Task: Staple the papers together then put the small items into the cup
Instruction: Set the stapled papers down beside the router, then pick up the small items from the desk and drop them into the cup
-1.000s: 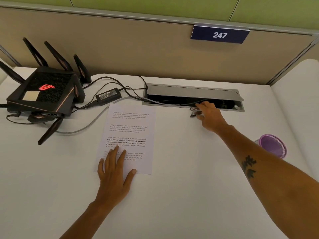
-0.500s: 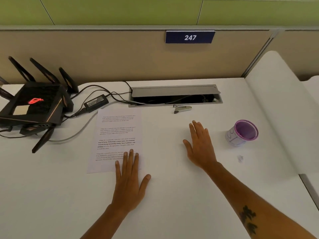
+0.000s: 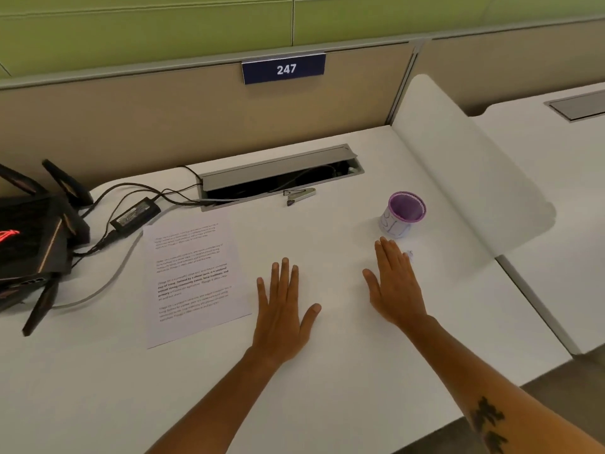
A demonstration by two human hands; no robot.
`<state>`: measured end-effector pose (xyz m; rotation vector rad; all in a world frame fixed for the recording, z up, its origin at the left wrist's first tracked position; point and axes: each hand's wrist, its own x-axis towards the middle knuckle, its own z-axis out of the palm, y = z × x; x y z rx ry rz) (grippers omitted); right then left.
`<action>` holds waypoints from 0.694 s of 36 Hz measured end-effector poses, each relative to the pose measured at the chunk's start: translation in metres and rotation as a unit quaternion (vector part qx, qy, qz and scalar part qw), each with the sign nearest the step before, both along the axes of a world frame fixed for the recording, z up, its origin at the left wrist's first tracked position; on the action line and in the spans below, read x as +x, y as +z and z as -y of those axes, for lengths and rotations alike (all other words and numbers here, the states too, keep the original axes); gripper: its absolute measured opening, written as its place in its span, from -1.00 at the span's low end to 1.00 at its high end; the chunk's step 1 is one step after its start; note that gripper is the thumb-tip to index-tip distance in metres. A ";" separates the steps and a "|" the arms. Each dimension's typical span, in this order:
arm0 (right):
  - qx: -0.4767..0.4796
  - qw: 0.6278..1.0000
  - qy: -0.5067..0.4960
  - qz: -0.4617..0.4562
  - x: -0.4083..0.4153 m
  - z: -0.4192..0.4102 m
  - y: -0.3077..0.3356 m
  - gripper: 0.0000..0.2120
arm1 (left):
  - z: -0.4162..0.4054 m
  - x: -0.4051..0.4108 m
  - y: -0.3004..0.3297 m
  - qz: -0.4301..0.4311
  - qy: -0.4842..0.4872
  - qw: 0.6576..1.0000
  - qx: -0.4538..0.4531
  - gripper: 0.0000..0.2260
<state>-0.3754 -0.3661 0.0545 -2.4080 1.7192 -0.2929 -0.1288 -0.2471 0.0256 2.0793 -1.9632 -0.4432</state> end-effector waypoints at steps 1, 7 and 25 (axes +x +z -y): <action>-0.006 1.000 -0.006 0.000 -0.007 0.000 0.001 -0.38 | 0.003 -0.003 0.000 0.001 -0.005 1.000 -0.001 -0.22; 0.007 0.999 -0.047 0.012 -0.052 0.008 0.002 -0.40 | 0.013 -0.025 -0.009 0.003 -0.015 1.000 0.012 -0.22; 0.119 0.991 -0.040 0.051 -0.100 0.085 -0.010 -0.44 | 0.017 -0.050 -0.032 0.021 0.011 1.000 -0.020 -0.29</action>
